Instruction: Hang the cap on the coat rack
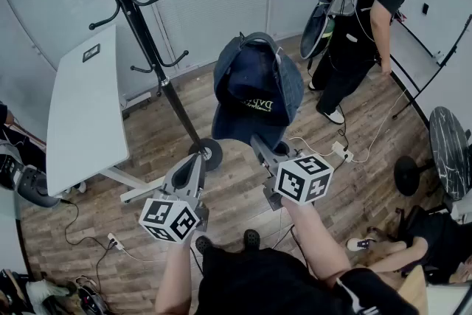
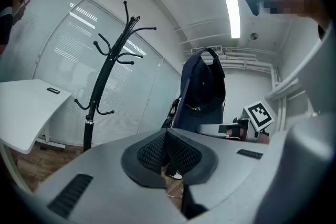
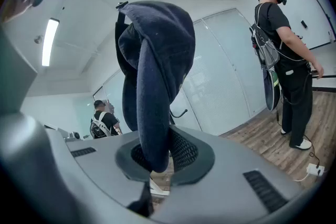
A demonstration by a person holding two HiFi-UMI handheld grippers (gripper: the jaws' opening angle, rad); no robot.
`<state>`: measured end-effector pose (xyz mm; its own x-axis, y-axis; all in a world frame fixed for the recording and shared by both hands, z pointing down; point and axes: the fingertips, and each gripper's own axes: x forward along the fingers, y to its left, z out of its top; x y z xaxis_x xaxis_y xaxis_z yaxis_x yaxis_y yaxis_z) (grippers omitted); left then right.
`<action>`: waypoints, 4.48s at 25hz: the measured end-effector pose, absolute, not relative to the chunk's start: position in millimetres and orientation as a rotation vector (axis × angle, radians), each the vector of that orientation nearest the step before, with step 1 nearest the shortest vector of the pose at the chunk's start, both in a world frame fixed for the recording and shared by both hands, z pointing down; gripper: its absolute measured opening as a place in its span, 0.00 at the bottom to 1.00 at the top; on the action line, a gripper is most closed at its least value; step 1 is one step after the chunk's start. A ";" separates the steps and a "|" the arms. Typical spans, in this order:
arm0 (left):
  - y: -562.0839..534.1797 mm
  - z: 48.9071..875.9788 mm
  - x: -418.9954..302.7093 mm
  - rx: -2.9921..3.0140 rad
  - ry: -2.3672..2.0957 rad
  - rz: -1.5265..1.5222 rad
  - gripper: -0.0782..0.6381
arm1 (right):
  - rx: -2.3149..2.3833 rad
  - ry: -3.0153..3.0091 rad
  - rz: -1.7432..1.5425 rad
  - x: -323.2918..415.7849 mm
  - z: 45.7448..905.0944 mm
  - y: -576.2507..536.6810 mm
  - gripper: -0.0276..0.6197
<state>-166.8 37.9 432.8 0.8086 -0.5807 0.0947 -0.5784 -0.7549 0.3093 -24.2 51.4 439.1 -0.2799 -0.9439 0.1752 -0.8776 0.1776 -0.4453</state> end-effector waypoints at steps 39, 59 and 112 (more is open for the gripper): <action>-53.3 441.4 -124.5 2.615 -0.847 -0.089 0.13 | -1.818 2.453 -0.759 -4.6 458.8 -62.7 0.11; -138.9 446.7 -79.6 2.622 -0.828 -0.064 0.13 | -1.863 2.384 -0.696 53.8 442.7 -176.8 0.11; -258.6 391.5 -24.3 2.468 -1.480 -0.218 0.13 | -1.624 2.750 -0.466 50.5 337.1 -424.4 0.11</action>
<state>-24.3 -258.6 391.5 0.4715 -0.8819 0.0027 -0.8436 -0.4501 0.2927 50.5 -424.4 337.1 -0.4908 -0.8436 0.2178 -0.8683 0.4529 -0.2025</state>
